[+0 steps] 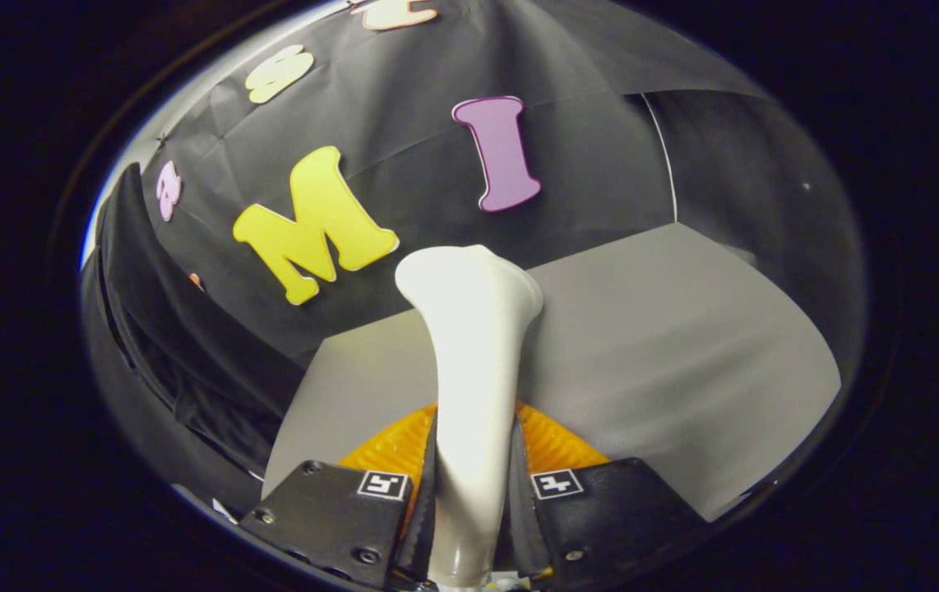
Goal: Iron the clothes twice with a garment steamer, once on the left side and once on the right side.
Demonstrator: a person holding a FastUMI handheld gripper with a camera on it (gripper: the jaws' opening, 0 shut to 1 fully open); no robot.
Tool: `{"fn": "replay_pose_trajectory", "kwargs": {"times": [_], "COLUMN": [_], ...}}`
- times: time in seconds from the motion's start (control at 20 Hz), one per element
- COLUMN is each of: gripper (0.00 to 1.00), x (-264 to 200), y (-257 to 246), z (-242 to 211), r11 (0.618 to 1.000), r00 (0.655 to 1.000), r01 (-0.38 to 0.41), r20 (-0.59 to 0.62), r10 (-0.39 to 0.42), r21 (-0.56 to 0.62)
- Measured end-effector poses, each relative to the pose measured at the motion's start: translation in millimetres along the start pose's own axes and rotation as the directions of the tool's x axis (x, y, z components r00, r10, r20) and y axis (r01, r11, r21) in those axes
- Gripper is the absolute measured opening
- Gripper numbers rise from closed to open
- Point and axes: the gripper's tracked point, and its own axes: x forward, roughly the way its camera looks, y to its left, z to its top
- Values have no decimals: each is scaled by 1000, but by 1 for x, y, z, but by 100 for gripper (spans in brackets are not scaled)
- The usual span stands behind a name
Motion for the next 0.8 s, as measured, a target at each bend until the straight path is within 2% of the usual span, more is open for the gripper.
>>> {"fn": "replay_pose_trajectory", "kwargs": {"times": [0.45,0.8], "gripper": [36,36], "x": [-47,-100], "y": [51,126], "z": [-3,14], "r11": [998,989], "r00": [996,979], "r01": [-62,-85], "r20": [67,177], "r10": [63,105], "r21": [-14,-118]}}
